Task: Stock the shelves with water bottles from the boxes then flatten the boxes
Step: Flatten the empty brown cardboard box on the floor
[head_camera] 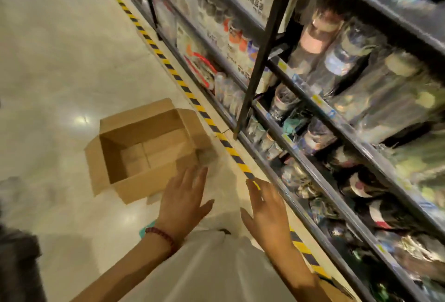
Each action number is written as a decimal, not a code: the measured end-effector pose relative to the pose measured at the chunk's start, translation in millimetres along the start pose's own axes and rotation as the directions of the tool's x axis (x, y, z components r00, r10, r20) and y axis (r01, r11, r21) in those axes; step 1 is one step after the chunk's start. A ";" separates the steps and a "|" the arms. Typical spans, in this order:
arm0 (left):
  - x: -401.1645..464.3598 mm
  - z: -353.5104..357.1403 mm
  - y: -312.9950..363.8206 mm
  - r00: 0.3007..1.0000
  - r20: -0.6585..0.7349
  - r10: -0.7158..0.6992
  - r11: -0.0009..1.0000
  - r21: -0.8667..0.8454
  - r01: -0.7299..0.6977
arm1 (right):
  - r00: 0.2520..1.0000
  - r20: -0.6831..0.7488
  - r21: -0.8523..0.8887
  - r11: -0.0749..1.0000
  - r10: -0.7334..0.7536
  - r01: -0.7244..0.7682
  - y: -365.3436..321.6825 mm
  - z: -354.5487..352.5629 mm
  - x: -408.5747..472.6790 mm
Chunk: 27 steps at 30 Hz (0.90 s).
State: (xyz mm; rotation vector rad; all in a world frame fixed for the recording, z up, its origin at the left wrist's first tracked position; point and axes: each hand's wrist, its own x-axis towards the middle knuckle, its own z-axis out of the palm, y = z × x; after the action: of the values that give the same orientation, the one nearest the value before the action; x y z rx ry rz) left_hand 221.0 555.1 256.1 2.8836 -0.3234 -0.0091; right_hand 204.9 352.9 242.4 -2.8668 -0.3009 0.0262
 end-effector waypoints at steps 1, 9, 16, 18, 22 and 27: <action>-7.8 -2.6 -4.3 0.999 -0.008 -0.035 0.999 -0.001 0.035 | 1.000 0.001 0.011 0.999 -0.030 0.030 -6.5 2.6 -2.9; -79.4 -21.0 -60.0 0.913 0.095 -0.397 0.918 0.029 0.396 | 0.988 0.101 0.103 0.989 -0.117 0.107 -74.3 26.8 0.2; -89.9 24.4 -125.2 0.829 0.159 -0.536 0.840 0.006 0.542 | 0.956 0.249 0.103 0.986 -0.156 0.134 -114.9 97.9 44.6; -83.6 49.8 -145.2 0.800 0.188 -0.570 0.815 0.008 0.579 | 0.936 0.303 0.094 0.983 -0.180 0.158 -116.0 129.7 62.5; -69.2 125.9 -193.5 0.784 0.168 -0.598 0.798 0.027 0.603 | 0.906 0.349 0.067 0.971 -0.239 0.231 -102.0 215.7 103.5; -50.6 247.8 -245.3 0.765 0.180 -0.618 0.782 0.048 0.621 | 0.894 0.366 0.051 0.965 -0.259 0.258 -64.9 323.7 134.0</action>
State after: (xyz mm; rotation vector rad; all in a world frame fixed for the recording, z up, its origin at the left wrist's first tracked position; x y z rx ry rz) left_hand 216.9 740.1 -43.8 2.8310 0.6184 -0.3975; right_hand 308.5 523.7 -52.6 -2.7784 -0.7532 0.5221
